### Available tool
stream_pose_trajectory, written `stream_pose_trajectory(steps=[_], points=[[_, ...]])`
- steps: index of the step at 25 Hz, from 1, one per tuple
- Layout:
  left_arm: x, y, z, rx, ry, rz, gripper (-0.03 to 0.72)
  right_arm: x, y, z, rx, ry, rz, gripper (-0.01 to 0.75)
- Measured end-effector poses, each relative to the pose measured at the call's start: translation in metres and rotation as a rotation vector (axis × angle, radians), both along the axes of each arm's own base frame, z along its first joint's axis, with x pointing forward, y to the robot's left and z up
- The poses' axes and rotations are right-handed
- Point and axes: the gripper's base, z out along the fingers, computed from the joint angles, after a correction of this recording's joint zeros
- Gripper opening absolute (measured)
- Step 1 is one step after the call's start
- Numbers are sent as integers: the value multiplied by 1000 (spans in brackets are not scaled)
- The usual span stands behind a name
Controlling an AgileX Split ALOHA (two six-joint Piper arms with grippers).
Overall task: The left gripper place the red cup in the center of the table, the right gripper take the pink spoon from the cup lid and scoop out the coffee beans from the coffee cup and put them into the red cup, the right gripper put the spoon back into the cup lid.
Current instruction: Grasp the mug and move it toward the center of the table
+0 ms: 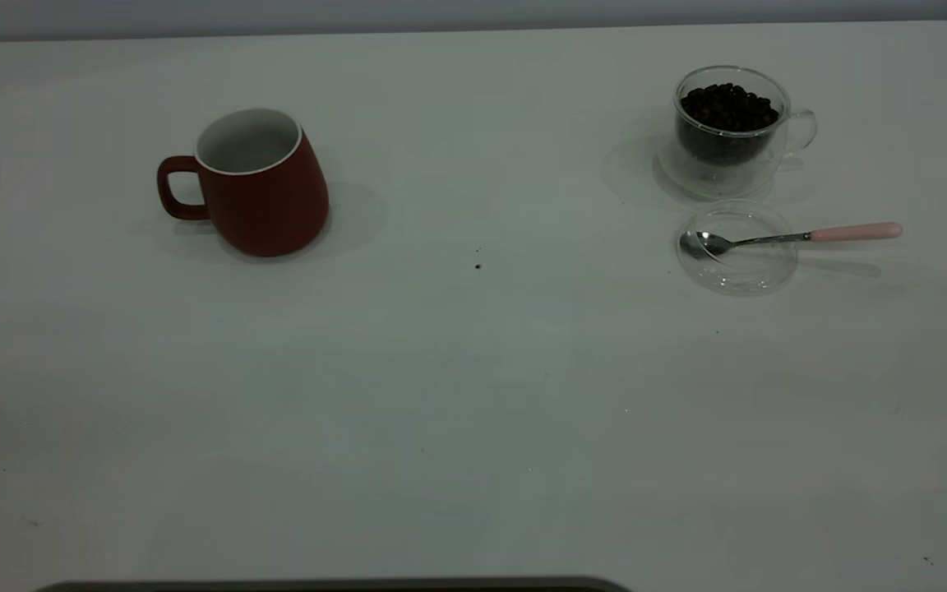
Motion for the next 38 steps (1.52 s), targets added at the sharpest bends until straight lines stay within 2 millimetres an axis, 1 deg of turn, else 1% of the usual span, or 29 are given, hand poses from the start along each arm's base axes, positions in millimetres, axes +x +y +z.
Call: stream_pose_trajectory(steps=[31,34,37,38], points=[[1,0,0,-2,8,2,462,0,0,0,0,0,0,547],[10,-1,11,-1,12,1,466,0,0,0,0,0,0,547],[28,-3,38,-1,-17,-3,491,0,0,0,0,0,0,547],[35,-3,50,-2,-32,-4,506,0,0,0,0,0,0,547]])
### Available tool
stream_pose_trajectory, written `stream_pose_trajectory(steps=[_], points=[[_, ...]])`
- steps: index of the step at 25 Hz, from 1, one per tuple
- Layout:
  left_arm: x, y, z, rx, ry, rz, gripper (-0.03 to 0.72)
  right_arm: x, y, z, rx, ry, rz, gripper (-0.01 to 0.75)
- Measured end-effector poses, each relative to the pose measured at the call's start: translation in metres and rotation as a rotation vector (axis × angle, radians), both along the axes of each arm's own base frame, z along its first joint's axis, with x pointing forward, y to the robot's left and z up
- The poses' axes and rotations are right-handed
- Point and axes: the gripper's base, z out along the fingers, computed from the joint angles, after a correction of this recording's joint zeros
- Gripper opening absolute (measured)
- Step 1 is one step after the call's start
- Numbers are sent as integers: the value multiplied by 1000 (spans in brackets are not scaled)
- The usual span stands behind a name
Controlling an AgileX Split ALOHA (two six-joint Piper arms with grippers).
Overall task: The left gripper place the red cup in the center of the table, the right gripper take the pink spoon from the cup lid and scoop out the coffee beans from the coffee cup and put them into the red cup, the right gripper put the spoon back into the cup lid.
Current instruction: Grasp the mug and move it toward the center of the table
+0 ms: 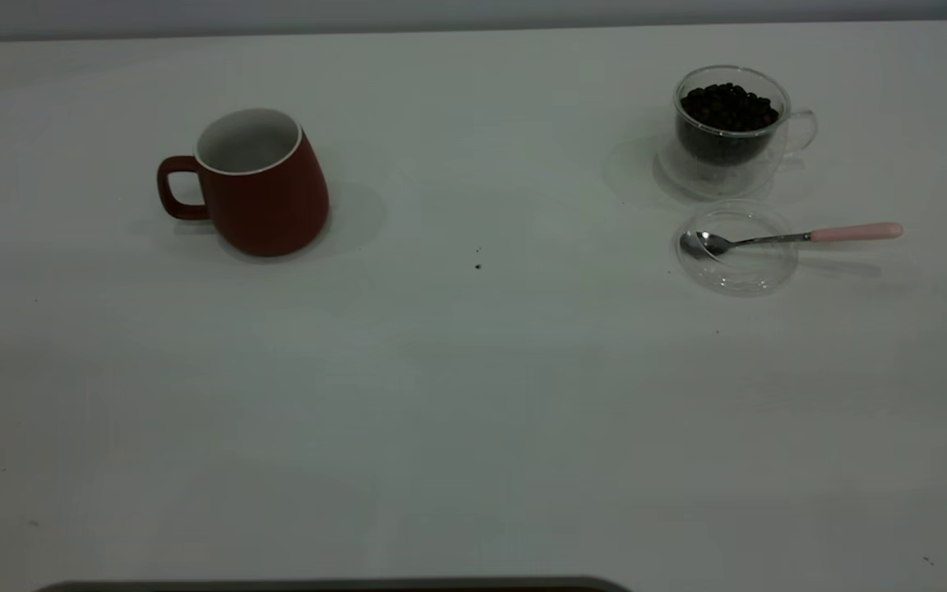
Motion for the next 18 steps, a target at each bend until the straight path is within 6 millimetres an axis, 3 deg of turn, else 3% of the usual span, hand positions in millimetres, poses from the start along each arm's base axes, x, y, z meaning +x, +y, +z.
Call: stream_pose_trajectory(steps=[5,9,14,18], points=[[44,-2,33,25,85,4,581,0,0,0,0,0,0,544],[90,-3,39,112,209,-12,595,0,0,0,0,0,0,544],[149,-7,29,218,341,-112,595,0,0,0,0,0,0,544],[198,-12,8,302,386,-218,592,0,0,0,0,0,0,544]])
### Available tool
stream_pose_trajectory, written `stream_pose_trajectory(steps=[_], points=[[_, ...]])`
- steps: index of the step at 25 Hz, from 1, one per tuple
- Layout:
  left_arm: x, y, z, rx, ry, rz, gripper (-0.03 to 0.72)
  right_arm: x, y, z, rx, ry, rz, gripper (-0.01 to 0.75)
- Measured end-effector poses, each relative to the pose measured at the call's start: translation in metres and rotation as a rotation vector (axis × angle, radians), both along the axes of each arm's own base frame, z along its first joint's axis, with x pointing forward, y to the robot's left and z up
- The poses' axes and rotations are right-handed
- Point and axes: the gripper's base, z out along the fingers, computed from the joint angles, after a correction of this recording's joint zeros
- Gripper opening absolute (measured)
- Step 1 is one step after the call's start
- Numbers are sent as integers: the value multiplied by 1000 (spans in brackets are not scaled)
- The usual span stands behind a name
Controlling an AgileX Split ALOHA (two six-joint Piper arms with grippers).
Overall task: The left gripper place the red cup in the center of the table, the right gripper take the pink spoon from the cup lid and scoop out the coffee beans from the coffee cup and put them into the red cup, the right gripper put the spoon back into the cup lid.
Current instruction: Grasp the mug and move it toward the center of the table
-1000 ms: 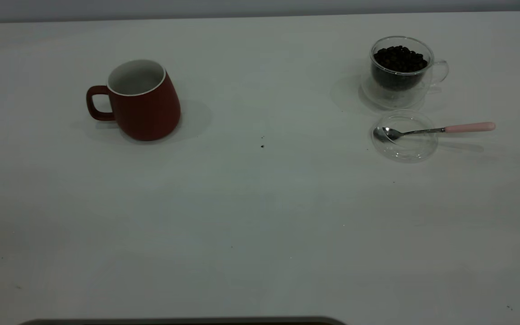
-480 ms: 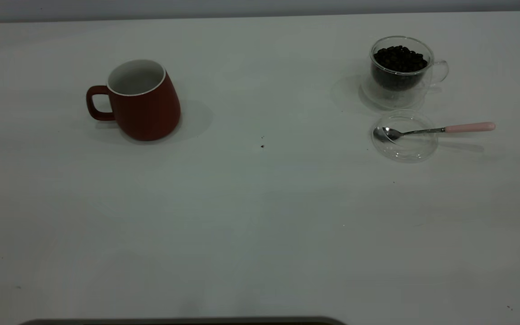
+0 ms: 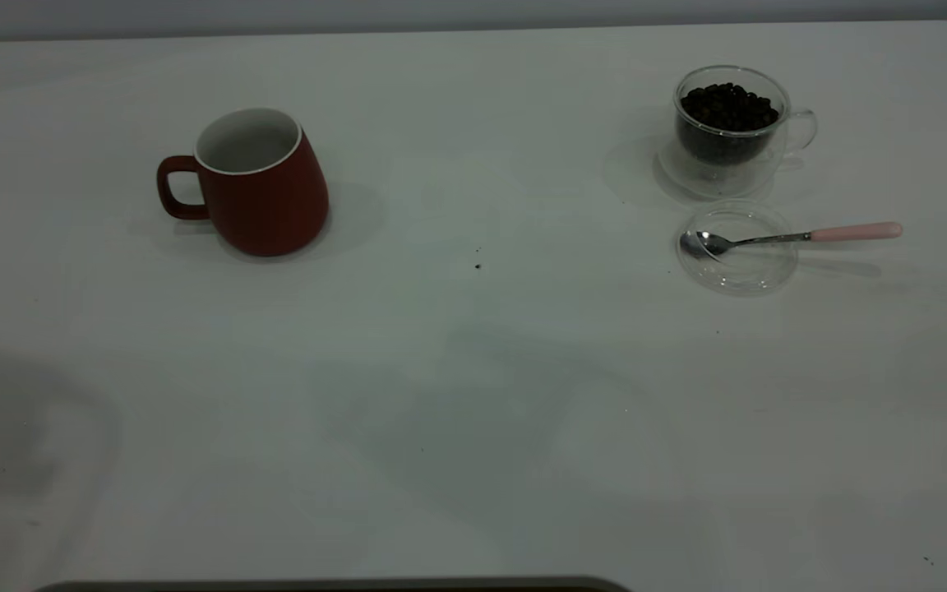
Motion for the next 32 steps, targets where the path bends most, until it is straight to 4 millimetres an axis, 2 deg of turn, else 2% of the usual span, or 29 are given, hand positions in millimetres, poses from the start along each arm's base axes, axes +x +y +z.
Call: stream_pose_trajectory(steps=[8,11,16,20,26,32], points=[[93,-9,-65,109,153,-214,592,0,0,0,0,0,0,544],[122,-11,-89,153,215,-314,592,0,0,0,0,0,0,544],[159,-15,-129,213,290,-472,592,0,0,0,0,0,0,544],[178,-21,-163,266,345,-628,592,0,0,0,0,0,0,544],[193,-48,-207,336,354,-864,592,0,0,0,0,0,0,544],[203,-58,-237,347,339,-911,592,0,0,0,0,0,0,544]])
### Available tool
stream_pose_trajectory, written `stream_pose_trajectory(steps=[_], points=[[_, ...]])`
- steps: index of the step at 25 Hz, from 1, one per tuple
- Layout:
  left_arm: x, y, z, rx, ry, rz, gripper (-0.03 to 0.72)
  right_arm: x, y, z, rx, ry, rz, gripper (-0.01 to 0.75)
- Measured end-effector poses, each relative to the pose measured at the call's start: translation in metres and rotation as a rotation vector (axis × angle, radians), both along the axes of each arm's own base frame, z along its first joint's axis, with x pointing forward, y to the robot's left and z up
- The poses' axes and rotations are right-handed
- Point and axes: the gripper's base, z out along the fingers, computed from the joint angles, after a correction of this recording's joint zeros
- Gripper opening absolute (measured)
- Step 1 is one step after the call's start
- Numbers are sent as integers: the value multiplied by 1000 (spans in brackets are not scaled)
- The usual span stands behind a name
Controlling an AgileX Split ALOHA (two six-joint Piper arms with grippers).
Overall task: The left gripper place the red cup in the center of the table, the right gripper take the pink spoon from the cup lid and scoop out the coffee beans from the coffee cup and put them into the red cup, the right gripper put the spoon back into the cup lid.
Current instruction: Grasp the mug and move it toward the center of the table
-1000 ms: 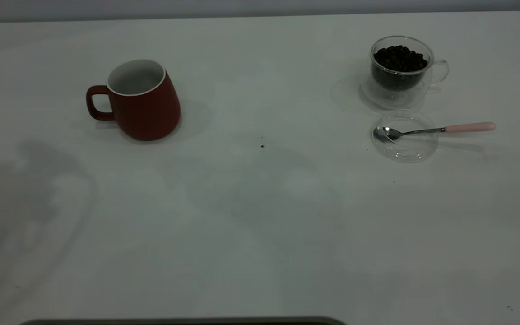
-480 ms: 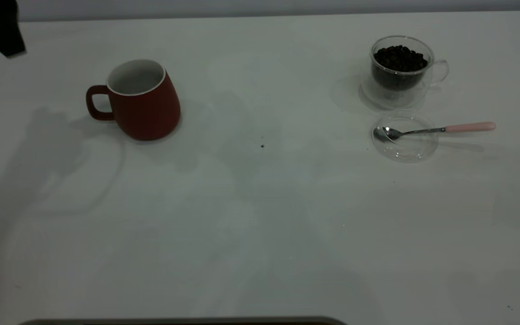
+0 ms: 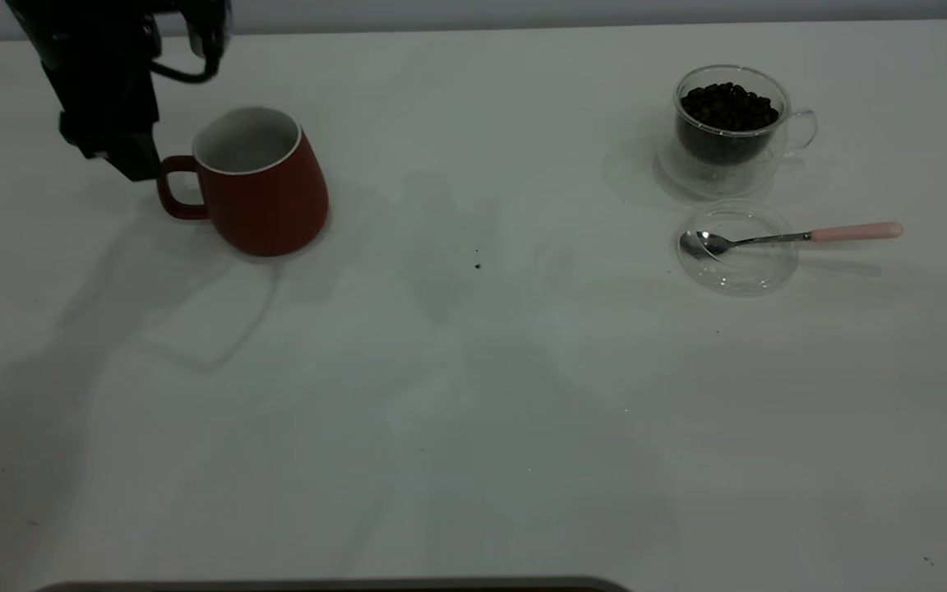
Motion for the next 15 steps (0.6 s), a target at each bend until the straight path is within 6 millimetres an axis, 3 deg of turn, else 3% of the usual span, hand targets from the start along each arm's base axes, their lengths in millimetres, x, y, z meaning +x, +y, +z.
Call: stream_pose_trajectory(steps=[8,15], points=[[4,-16,-21,-14,-50,-60,592,0,0,0,0,0,0,544],[-3,-49,-29,-17,-58,-153,591,0,0,0,0,0,0,544]])
